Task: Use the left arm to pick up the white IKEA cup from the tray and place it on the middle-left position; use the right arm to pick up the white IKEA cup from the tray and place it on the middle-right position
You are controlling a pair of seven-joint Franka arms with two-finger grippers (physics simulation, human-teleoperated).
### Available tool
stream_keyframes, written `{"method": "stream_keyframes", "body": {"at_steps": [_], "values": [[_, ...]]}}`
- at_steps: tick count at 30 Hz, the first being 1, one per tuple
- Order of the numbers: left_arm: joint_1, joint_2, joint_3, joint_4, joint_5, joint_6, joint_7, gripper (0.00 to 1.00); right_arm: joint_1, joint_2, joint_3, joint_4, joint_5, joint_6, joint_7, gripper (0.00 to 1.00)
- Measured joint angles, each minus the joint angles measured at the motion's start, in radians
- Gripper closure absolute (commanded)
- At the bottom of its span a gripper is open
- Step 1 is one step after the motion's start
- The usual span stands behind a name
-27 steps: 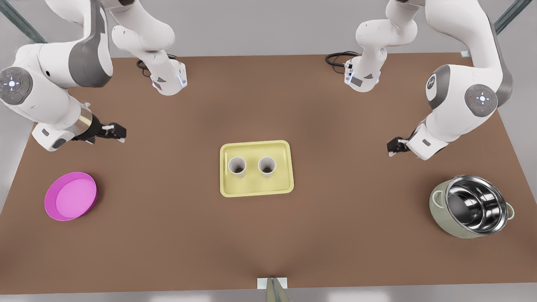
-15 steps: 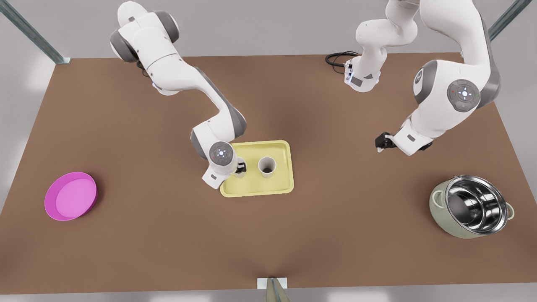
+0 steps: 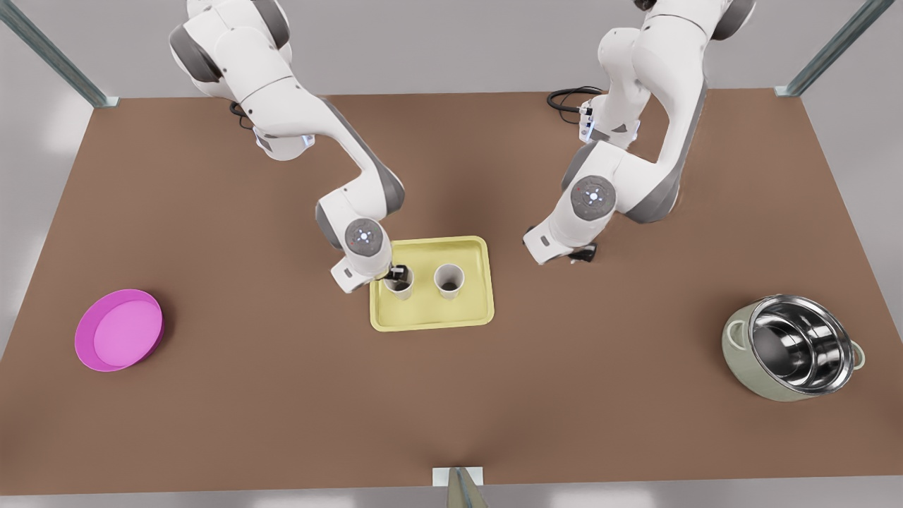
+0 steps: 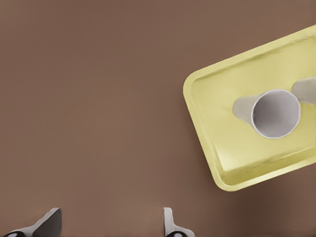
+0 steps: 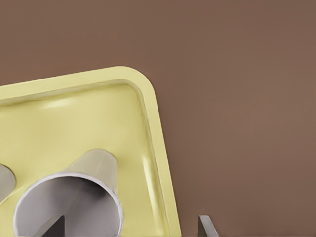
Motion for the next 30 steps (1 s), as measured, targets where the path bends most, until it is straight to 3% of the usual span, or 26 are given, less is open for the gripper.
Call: {"method": "stream_keyframes", "body": {"at_steps": [2, 3, 5, 6, 7, 10, 11, 17, 21, 25, 30], "values": [[-0.052, 0.069, 0.000, 0.046, 0.028, 0.059, -0.052, 0.00, 0.002, 0.033, 0.000, 0.002, -0.001, 0.031, 0.020, 0.00], [-0.079, 0.118, 0.001, 0.094, 0.039, 0.082, -0.078, 0.00, 0.002, 0.047, 0.000, 0.003, -0.001, 0.049, 0.029, 0.10], [-0.122, 0.183, 0.002, 0.149, 0.054, 0.123, -0.129, 0.00, 0.003, 0.057, 0.001, 0.003, 0.000, 0.079, 0.047, 0.58], [-0.146, 0.207, 0.002, 0.172, 0.066, 0.141, -0.156, 0.00, 0.003, 0.059, 0.002, 0.003, 0.001, 0.090, 0.055, 0.72], [-0.168, 0.224, 0.002, 0.184, 0.083, 0.156, -0.183, 0.00, 0.001, 0.060, 0.002, 0.004, 0.001, 0.100, 0.062, 0.78], [-0.221, 0.245, 0.002, 0.188, 0.118, 0.189, -0.262, 0.00, -0.006, 0.071, 0.002, 0.006, 0.045, 0.138, 0.078, 0.83], [-0.228, 0.248, 0.002, 0.186, 0.128, 0.198, -0.287, 0.00, -0.013, 0.073, 0.002, 0.006, 0.058, 0.150, 0.081, 0.91], [-0.234, 0.296, 0.009, 0.173, 0.154, 0.259, -0.413, 0.00, -0.120, 0.003, 0.002, 0.009, 0.164, 0.181, 0.081, 1.00], [-0.236, 0.309, 0.015, 0.173, 0.158, 0.288, -0.480, 0.00, -0.414, -0.131, -0.006, 0.011, 0.195, 0.100, -0.015, 1.00], [-0.233, 0.335, 0.038, 0.173, 0.159, 0.336, -0.533, 0.00, -0.606, -0.156, -0.012, 0.019, 0.055, 0.051, -0.195, 1.00], [-0.258, 0.378, 0.041, 0.127, 0.159, 0.411, -0.592, 0.00, -0.643, -0.157, -0.012, -0.095, -0.117, 0.155, -0.407, 1.00]]}}
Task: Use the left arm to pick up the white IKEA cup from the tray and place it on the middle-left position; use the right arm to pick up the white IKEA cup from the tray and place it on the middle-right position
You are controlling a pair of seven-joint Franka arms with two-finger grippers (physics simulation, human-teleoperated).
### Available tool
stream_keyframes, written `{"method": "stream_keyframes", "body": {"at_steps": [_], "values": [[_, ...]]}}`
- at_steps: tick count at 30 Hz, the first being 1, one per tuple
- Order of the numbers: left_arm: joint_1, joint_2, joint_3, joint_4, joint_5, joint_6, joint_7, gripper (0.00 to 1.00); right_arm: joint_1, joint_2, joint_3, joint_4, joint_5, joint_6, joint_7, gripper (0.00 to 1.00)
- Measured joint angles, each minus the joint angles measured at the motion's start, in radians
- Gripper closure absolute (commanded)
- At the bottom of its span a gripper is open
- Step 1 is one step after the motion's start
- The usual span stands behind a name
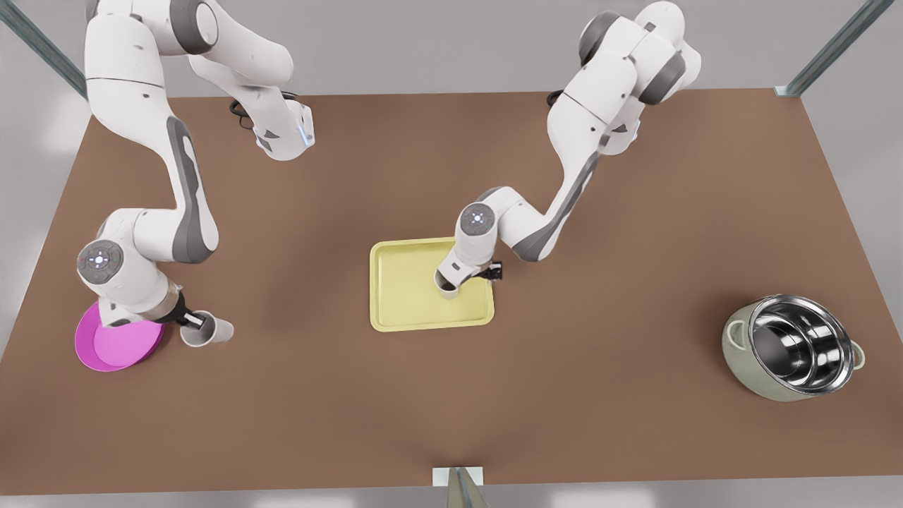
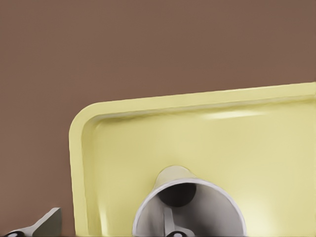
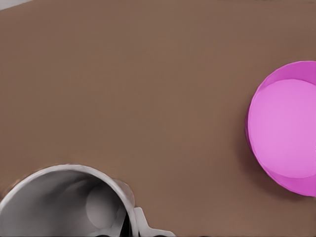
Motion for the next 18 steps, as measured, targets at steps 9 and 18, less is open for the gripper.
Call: {"method": "stream_keyframes", "body": {"at_steps": [9, 18], "values": [[-0.026, 0.014, 0.000, -0.004, 0.002, 0.077, -0.087, 0.60, -0.007, 0.076, -0.001, -0.061, 0.093, 0.134, -0.246, 0.95], [-0.023, -0.041, 0.005, 0.006, 0.008, 0.049, -0.162, 0.87, -0.005, 0.108, -0.002, -0.053, 0.048, 0.156, -0.288, 0.00]]}}
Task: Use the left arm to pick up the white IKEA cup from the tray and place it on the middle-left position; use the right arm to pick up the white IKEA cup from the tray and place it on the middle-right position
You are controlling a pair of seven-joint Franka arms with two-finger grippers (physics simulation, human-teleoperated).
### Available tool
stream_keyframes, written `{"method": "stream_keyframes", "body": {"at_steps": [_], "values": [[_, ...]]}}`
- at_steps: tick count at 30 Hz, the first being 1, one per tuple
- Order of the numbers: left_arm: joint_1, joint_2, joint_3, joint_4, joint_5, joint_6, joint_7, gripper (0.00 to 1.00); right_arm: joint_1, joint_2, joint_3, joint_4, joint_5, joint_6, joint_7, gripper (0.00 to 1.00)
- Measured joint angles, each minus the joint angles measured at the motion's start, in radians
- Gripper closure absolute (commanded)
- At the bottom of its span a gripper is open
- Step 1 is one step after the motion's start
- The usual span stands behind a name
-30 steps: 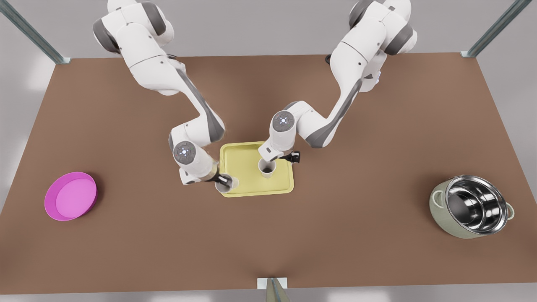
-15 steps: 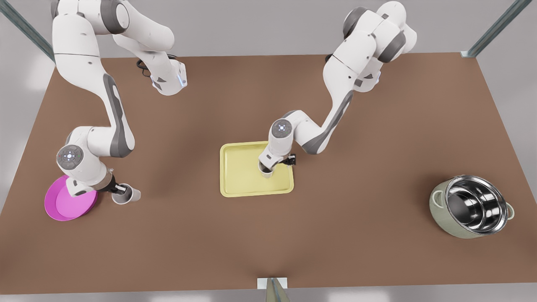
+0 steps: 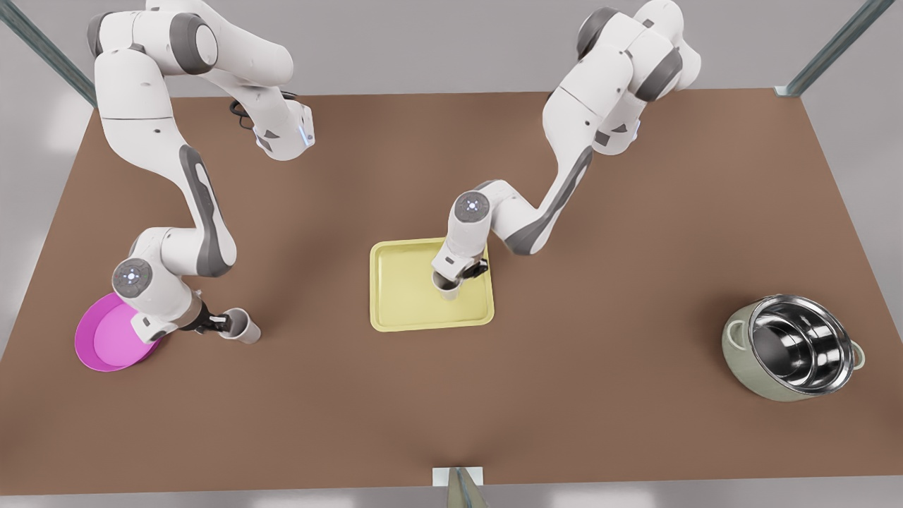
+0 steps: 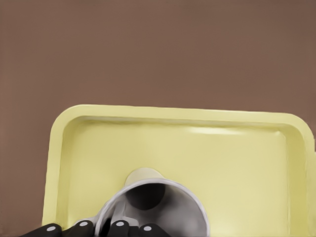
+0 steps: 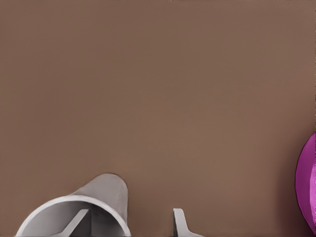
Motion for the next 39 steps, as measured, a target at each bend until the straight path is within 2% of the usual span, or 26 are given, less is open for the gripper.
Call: {"method": "stream_keyframes", "body": {"at_steps": [3, 5, 7, 10, 12, 18, 21, 23, 24, 25, 29, 31, 32, 34, 35, 36, 37, 39], "values": [[0.038, -0.075, 0.024, -0.007, 0.001, -0.059, -0.011, 0.88, 0.000, 0.000, 0.000, 0.000, 0.014, 0.003, -0.016, 0.00], [0.155, -0.112, 0.028, -0.023, -0.002, -0.089, 0.002, 0.88, 0.000, -0.023, 0.002, 0.001, 0.029, -0.005, -0.034, 0.00], [0.304, -0.125, 0.028, -0.059, -0.011, -0.093, 0.043, 0.88, 0.001, -0.116, 0.007, 0.041, 0.064, -0.075, -0.050, 0.00], [0.485, -0.127, 0.029, -0.120, -0.040, -0.056, 0.145, 0.88, 0.004, -0.189, 0.013, 0.387, 0.084, -0.351, -0.052, 0.00], [0.569, -0.128, 0.029, -0.156, -0.050, -0.012, 0.224, 0.88, 0.007, -0.282, 0.022, 0.451, 0.079, -0.512, -0.048, 0.00], [0.662, -0.093, 0.030, -0.186, -0.060, 0.113, 0.440, 0.88, 0.008, -0.329, 0.016, 0.475, 0.072, -0.767, -0.039, 0.00], [0.670, -0.063, 0.030, -0.185, -0.061, 0.153, 0.524, 0.88, 0.072, -0.336, -0.053, 0.474, 0.072, -0.824, -0.036, 0.00], [0.671, -0.046, 0.030, -0.187, -0.061, 0.170, 0.573, 0.87, 0.094, -0.329, -0.067, 0.473, 0.072, -0.849, -0.034, 0.00], [0.673, -0.043, 0.030, -0.187, -0.064, 0.177, 0.597, 0.39, 0.099, -0.325, -0.069, 0.473, 0.071, -0.860, -0.033, 0.00], [0.674, -0.041, 0.029, -0.187, -0.069, 0.183, 0.624, 0.00, 0.102, -0.324, -0.069, 0.473, 0.071, -0.869, -0.031, 0.00], [0.680, -0.065, 0.029, -0.186, -0.110, 0.192, 0.749, 0.00, 0.104, -0.323, -0.070, 0.474, 0.072, -0.896, -0.028, 0.00], [0.686, -0.184, 0.029, -0.179, -0.121, 0.127, 0.807, 0.00, 0.103, -0.324, -0.070, 0.474, 0.072, -0.905, -0.026, 0.00], [0.686, -0.271, 0.028, -0.149, -0.121, 0.057, 0.829, 0.00, 0.102, -0.324, -0.071, 0.474, 0.072, -0.908, -0.025, 0.00], [0.697, -0.385, 0.041, 0.034, -0.157, -0.166, 0.859, 0.00, 0.101, -0.326, -0.072, 0.474, 0.072, -0.915, -0.024, 0.00], [0.723, -0.446, 0.050, 0.076, -0.178, -0.275, 0.869, 0.00, 0.101, -0.326, -0.072, 0.474, 0.072, -0.918, -0.023, 0.00], [0.746, -0.561, 0.061, -0.015, -0.192, -0.344, 0.879, 0.00, 0.100, -0.326, -0.073, 0.474, 0.073, -0.920, -0.023, 0.00], [0.766, -0.618, 0.066, -0.065, -0.202, -0.392, 0.888, 0.00, 0.100, -0.326, -0.073, 0.474, 0.073, -0.922, -0.022, 0.00], [0.797, -0.591, 0.072, -0.025, -0.215, -0.466, 0.904, 0.00, 0.100, -0.325, -0.073, 0.474, 0.073, -0.926, -0.021, 0.00]]}}
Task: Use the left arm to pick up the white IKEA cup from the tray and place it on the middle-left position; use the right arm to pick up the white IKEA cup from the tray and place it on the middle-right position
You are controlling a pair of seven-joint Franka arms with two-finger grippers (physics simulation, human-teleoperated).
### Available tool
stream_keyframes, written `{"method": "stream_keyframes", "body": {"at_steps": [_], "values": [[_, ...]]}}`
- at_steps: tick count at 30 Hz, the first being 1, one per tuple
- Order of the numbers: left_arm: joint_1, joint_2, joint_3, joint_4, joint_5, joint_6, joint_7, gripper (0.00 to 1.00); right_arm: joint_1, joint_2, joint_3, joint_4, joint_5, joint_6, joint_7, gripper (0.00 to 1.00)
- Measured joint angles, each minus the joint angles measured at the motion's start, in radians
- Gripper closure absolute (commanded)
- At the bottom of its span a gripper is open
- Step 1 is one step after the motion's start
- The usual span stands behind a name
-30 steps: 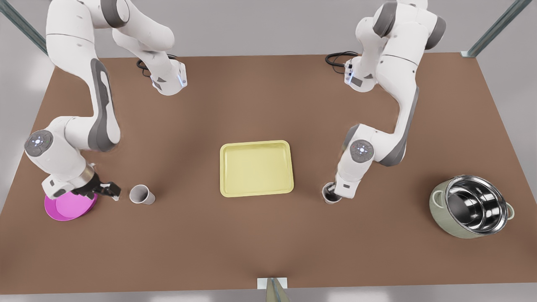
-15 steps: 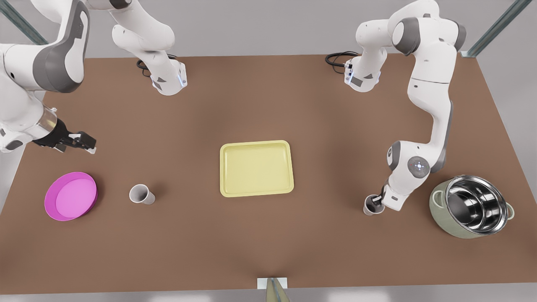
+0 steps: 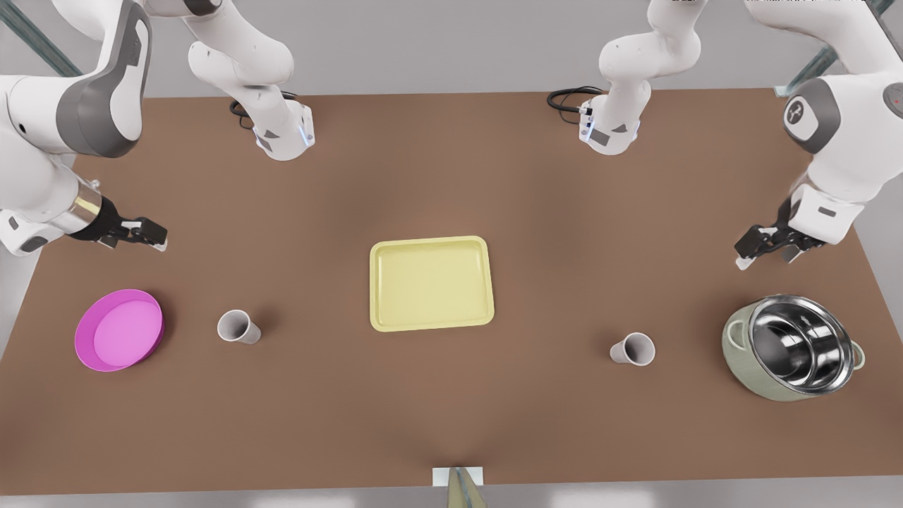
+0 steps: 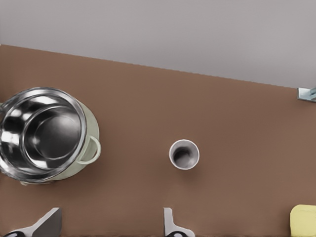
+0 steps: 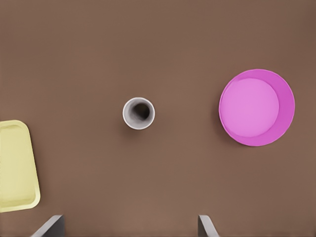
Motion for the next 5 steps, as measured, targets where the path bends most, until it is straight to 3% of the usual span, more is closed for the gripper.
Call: {"method": "stream_keyframes", "body": {"at_steps": [5], "values": [[-0.021, 0.039, 0.000, 0.038, -0.012, -0.107, 0.033, 0.00, 0.000, 0.000, 0.001, 0.000, -0.001, -0.005, 0.003, 0.00]]}}
